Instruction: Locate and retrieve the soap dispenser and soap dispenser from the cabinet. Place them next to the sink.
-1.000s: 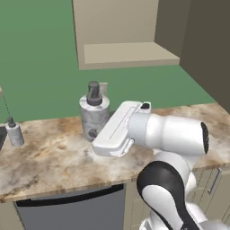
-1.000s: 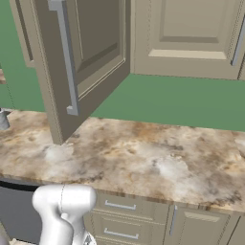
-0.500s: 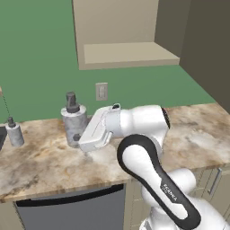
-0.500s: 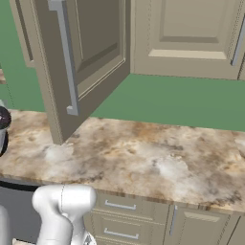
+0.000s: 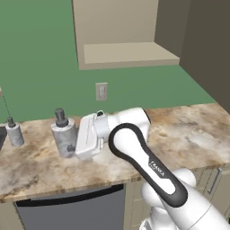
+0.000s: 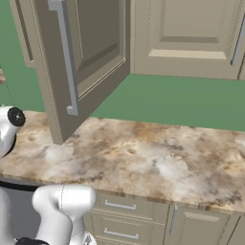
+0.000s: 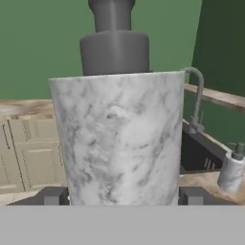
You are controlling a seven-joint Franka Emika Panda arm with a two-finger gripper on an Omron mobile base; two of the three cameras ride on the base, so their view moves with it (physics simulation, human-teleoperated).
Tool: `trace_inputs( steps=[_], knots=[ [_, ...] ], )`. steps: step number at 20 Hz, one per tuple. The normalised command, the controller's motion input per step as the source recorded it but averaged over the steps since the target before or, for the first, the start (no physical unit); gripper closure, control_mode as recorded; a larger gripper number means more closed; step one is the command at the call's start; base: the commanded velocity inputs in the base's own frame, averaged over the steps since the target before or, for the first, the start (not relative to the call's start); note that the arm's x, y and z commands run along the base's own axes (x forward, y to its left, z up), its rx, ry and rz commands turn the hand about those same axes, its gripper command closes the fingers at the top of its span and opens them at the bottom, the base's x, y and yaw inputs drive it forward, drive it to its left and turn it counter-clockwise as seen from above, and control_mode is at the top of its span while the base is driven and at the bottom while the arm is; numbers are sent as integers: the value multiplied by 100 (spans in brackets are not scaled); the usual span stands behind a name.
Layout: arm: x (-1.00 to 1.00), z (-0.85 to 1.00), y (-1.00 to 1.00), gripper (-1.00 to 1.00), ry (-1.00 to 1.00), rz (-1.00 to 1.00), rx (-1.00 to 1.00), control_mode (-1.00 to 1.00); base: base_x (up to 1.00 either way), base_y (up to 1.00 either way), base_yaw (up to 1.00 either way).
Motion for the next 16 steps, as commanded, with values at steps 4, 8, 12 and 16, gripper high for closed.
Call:
trace_inputs(
  steps=[4, 8, 12, 16],
  knots=[
    [13, -50, 16, 100, -16, 18, 4, -100, 0, 0, 0],
    [18, -37, 19, 100, 0, 11, 4, -100, 0, 0, 0],
    [31, -27, 18, 100, -3, 1, 2, -100, 0, 0, 0],
    [37, -35, 17, 100, -6, 0, 4, -100, 0, 0, 0]
  ],
)
